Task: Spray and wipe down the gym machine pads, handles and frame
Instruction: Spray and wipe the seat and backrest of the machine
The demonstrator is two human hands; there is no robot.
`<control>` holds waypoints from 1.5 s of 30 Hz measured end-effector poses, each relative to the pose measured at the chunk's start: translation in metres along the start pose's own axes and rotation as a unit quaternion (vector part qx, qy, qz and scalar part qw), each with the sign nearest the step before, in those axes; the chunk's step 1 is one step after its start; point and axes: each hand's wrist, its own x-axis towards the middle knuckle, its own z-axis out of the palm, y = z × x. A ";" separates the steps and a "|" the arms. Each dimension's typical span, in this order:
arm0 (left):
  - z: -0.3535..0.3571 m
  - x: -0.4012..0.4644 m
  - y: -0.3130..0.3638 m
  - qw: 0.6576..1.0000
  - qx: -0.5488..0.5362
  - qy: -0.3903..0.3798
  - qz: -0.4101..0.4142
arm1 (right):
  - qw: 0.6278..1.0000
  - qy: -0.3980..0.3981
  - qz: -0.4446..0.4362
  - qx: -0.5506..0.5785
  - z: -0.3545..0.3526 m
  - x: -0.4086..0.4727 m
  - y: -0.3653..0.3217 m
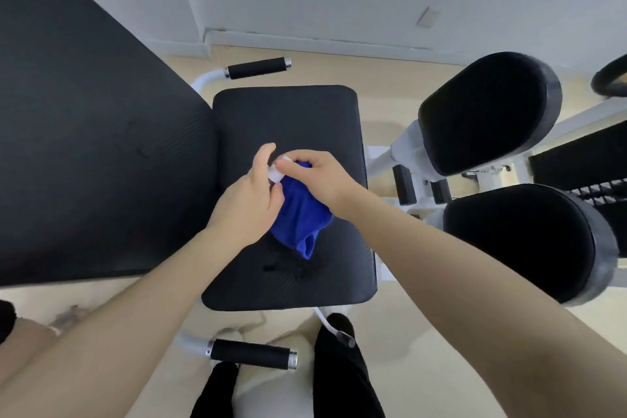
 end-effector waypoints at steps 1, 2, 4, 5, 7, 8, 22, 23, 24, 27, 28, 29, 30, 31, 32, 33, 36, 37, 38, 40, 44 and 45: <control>0.003 0.002 -0.001 0.999 -0.038 -0.012 -0.011 | 1.000 -0.023 0.004 0.013 -0.006 0.005 0.002; 0.006 0.003 -0.004 0.995 -0.091 -0.029 -0.012 | 0.998 -0.052 0.011 0.018 -0.013 0.007 0.004; 0.010 0.001 -0.005 0.984 -0.170 -0.060 0.018 | 0.992 -0.119 0.033 0.018 -0.029 0.009 0.010; 0.012 0.000 -0.005 0.982 -0.171 -0.070 0.032 | 0.987 -0.153 0.045 0.022 -0.037 0.009 0.014; 0.017 -0.001 0.001 0.986 -0.135 -0.084 0.047 | 0.979 -0.187 0.069 0.031 -0.048 0.006 0.019; 0.019 0.000 0.006 0.988 -0.115 -0.089 0.042 | 0.981 -0.176 0.075 0.015 -0.052 0.004 0.020; 0.032 0.048 -0.016 0.981 0.191 0.002 0.031 | 0.918 0.212 0.056 -0.330 -0.064 0.024 0.031; 0.034 0.053 -0.018 0.980 0.199 0.005 0.025 | 0.913 0.233 0.075 -0.325 -0.067 0.029 0.037; 0.034 0.059 -0.019 0.980 0.201 0.005 0.006 | 0.910 0.260 0.092 -0.308 -0.073 0.032 0.040; 0.029 0.074 -0.019 0.977 0.205 0.011 -0.053 | 0.909 0.300 0.120 -0.261 -0.089 0.037 0.042; 0.027 0.076 -0.020 0.974 0.219 0.010 -0.062 | 0.912 0.299 0.114 -0.256 -0.091 0.037 0.041; 0.027 0.076 -0.021 0.969 0.238 0.005 -0.066 | 0.913 0.298 0.107 -0.256 -0.091 0.037 0.041; 0.026 0.073 -0.024 0.965 0.253 -0.003 -0.074 | 0.913 0.297 0.101 -0.260 -0.091 0.035 0.040; 0.027 0.068 -0.029 0.962 0.257 -0.016 -0.087 | 0.910 0.301 0.092 -0.269 -0.090 0.033 0.042; 0.027 0.060 -0.034 0.961 0.253 -0.029 -0.105 | 0.907 0.303 0.086 -0.278 -0.088 0.030 0.043; 0.027 0.052 -0.041 0.960 0.247 -0.041 -0.125 | 0.904 0.304 0.083 -0.288 -0.083 0.028 0.046; 0.031 0.039 -0.058 0.957 0.229 -0.046 -0.171 | 0.922 0.266 0.029 -0.280 -0.058 0.024 0.055; 0.032 0.039 -0.061 0.958 0.219 -0.041 -0.179 | 0.928 0.232 -0.007 -0.291 -0.048 0.026 0.060; 0.033 0.042 -0.064 0.959 0.211 -0.040 -0.185 | 0.923 0.174 -0.036 -0.341 -0.038 0.029 0.065; 0.036 0.048 -0.072 0.958 0.211 -0.054 -0.188 | 0.856 0.028 -0.056 -0.514 -0.021 0.036 0.090; 0.049 0.064 -0.089 0.957 0.202 -0.093 -0.187 | 0.743 -0.012 -0.107 -0.661 -0.007 0.042 0.138; 0.051 0.068 -0.090 0.958 0.196 -0.102 -0.184 | 0.726 0.009 -0.151 -0.671 -0.008 0.048 0.142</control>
